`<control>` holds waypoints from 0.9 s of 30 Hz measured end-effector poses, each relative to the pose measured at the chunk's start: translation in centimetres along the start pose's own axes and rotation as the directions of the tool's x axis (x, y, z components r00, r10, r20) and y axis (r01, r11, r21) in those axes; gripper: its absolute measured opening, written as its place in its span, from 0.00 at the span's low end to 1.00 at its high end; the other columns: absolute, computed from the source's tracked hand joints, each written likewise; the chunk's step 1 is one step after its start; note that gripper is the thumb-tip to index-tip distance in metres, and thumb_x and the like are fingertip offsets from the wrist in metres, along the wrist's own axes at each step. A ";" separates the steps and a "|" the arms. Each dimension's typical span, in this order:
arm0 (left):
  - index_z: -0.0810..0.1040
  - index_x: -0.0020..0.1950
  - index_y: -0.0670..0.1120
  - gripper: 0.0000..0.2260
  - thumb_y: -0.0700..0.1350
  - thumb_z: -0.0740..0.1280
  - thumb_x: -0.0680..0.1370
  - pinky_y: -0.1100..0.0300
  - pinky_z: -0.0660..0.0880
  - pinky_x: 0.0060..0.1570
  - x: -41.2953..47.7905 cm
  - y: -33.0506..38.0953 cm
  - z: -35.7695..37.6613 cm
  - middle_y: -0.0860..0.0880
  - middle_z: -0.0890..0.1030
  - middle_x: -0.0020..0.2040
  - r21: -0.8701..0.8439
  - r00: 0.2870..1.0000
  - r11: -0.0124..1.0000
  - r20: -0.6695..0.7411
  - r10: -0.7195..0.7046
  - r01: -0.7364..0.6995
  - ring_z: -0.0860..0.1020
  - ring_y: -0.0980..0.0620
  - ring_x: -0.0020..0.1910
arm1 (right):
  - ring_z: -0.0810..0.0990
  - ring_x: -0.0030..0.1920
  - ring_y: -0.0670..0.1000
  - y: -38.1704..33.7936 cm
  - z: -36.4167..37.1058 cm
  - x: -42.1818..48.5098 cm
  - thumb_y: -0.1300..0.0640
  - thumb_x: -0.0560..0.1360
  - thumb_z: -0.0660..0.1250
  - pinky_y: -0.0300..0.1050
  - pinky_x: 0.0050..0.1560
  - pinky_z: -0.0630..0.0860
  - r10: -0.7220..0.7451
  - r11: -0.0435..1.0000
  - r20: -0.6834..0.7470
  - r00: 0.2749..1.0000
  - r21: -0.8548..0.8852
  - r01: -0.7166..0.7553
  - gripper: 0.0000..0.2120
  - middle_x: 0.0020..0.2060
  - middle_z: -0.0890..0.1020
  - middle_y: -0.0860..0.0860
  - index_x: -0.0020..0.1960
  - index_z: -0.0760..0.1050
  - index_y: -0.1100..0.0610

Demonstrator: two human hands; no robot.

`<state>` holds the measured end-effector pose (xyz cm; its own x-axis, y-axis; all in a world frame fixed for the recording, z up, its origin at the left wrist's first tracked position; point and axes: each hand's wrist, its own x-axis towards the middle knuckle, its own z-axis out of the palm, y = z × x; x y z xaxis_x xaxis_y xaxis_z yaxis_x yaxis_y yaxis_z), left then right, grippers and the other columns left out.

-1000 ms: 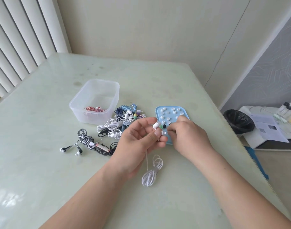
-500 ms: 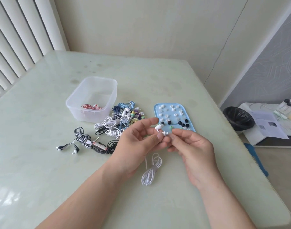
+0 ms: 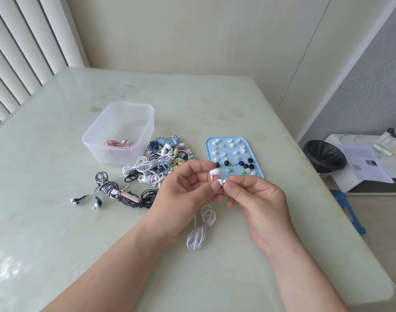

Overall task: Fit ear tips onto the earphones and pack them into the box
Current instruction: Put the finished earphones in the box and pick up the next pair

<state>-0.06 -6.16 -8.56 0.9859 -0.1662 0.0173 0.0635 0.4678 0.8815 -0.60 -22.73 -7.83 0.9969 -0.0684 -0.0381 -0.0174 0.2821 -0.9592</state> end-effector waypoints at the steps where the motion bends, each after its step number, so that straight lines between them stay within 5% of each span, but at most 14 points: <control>1: 0.78 0.62 0.37 0.17 0.34 0.73 0.74 0.50 0.83 0.51 0.0 0.0 0.0 0.37 0.83 0.49 0.001 1.000 1.000 -0.002 0.001 -0.001 0.83 0.42 0.48 | 0.83 0.40 0.58 0.0 0.0 0.0 0.62 0.64 0.77 0.43 0.38 0.77 -0.002 1.000 0.004 1.000 -0.001 0.002 0.09 0.43 0.87 0.64 0.44 0.85 0.61; 12: 0.77 0.60 0.36 0.16 0.34 0.73 0.74 0.52 0.83 0.51 0.0 -0.3 -0.1 0.40 0.84 0.47 0.017 1.000 1.000 -0.020 0.013 -0.013 0.83 0.45 0.47 | 0.85 0.37 0.50 -0.1 0.3 -0.2 0.63 0.63 0.77 0.40 0.37 0.77 -0.046 0.999 0.026 0.999 -0.015 0.047 0.07 0.39 0.88 0.58 0.42 0.86 0.59; 27: 0.77 0.63 0.37 0.17 0.33 0.72 0.75 0.52 0.82 0.52 0.0 -0.2 0.0 0.37 0.82 0.48 0.003 0.999 1.000 -0.036 -0.001 0.001 0.83 0.44 0.49 | 0.86 0.40 0.54 0.2 0.1 -0.5 0.69 0.73 0.73 0.43 0.39 0.77 -0.080 0.995 0.057 0.995 -0.048 0.083 0.05 0.43 0.88 0.59 0.48 0.84 0.62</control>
<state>-0.09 -6.23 -8.79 0.9908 -0.1353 -0.0009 0.0643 0.4654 0.8827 -1.10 -22.57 -8.01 0.9979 -0.0361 0.0545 0.0614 0.2290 -0.9715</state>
